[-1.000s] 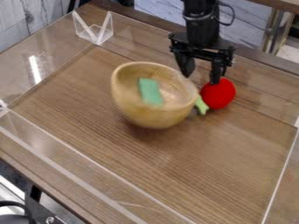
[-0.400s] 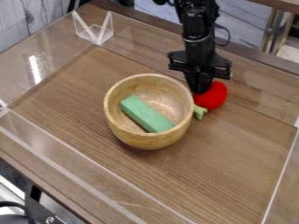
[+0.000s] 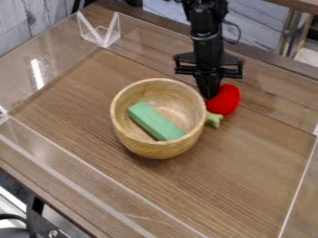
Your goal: Move the red fruit to the right
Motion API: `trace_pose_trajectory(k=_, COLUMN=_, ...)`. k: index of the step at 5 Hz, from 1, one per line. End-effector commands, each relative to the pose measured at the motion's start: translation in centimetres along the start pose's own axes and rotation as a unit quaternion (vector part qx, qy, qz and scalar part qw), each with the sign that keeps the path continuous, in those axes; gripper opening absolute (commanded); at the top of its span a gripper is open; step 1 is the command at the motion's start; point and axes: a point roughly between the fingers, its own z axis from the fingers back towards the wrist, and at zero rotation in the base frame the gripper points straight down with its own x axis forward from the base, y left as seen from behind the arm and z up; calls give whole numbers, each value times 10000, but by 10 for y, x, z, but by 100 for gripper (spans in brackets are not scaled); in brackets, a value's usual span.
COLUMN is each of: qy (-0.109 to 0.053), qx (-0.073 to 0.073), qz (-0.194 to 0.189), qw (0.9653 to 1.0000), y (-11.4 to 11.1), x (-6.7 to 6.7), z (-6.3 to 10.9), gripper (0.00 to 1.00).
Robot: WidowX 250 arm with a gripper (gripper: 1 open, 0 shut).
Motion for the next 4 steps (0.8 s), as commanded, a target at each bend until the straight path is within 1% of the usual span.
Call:
trace_pose_trajectory(k=1, qy=-635, qx=-280, qz=164, qw=9975, y=-2, x=21, z=53, gripper=0)
trace_pose_trajectory(k=2, qy=-763, qx=-520, qz=247, qw=9954, y=5, x=28, z=85, gripper=0)
trace_pose_trajectory(k=3, qy=-822, qx=-638, qz=312, qw=9941, y=11, x=28, z=103, gripper=0)
trace_pose_trajectory(k=4, qy=-832, qx=-582, qz=493, qw=9936, y=9, x=28, z=93, gripper=0)
